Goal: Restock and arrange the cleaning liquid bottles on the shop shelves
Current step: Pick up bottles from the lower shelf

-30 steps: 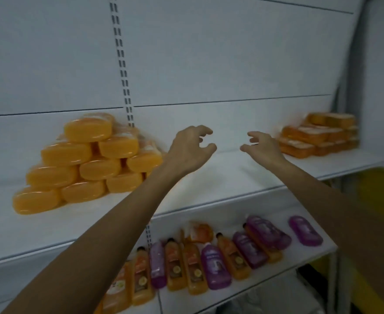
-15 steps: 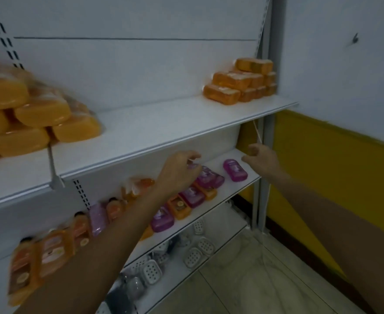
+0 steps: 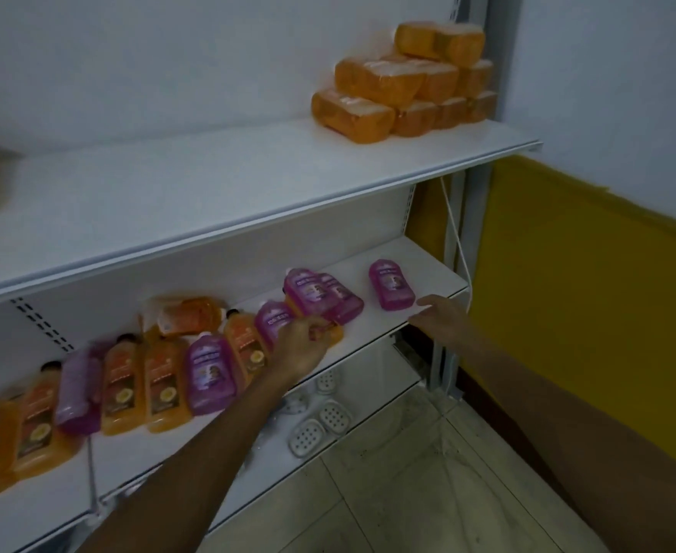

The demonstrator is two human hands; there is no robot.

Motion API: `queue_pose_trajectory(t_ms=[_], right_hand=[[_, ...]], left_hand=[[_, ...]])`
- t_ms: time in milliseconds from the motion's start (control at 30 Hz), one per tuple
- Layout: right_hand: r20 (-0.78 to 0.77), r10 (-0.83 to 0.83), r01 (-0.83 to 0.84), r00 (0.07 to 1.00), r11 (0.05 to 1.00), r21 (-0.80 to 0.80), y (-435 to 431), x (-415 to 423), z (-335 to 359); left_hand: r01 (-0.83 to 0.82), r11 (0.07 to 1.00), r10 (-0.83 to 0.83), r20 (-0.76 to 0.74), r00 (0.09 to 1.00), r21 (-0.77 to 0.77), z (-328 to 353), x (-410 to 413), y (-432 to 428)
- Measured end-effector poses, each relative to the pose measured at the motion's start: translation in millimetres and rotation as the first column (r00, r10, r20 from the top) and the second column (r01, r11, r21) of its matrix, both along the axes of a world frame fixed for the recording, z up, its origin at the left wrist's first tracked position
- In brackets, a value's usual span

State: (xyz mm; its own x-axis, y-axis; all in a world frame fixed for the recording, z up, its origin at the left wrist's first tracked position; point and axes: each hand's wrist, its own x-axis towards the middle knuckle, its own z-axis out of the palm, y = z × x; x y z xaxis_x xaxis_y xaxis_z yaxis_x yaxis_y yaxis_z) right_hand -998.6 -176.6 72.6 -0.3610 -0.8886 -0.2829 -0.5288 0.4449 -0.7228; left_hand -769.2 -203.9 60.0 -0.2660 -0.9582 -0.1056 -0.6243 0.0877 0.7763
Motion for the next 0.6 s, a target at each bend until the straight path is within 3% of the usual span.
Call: queue_pose_trajectory(t_ms=[300,433,600], right_hand=[[0.155,-0.071,0.054,0.985,0.992,0.113,-67,-30,-75],[0.010,0.033,-0.034,0.999,0.990,0.136,-97,-26,-79],[-0.013,-0.007,0.008,1.000,0.998,0.069,-139,-50,-90]], left_hand=[[-0.223,0.959,0.228,-0.008,0.974,0.174,-53,-13,-41],[-0.341,0.922,0.349,-0.011,0.937,0.186,-60,-18,-77],[-0.395,0.892,0.405,0.000,0.914,0.219,-71,-32,-112]])
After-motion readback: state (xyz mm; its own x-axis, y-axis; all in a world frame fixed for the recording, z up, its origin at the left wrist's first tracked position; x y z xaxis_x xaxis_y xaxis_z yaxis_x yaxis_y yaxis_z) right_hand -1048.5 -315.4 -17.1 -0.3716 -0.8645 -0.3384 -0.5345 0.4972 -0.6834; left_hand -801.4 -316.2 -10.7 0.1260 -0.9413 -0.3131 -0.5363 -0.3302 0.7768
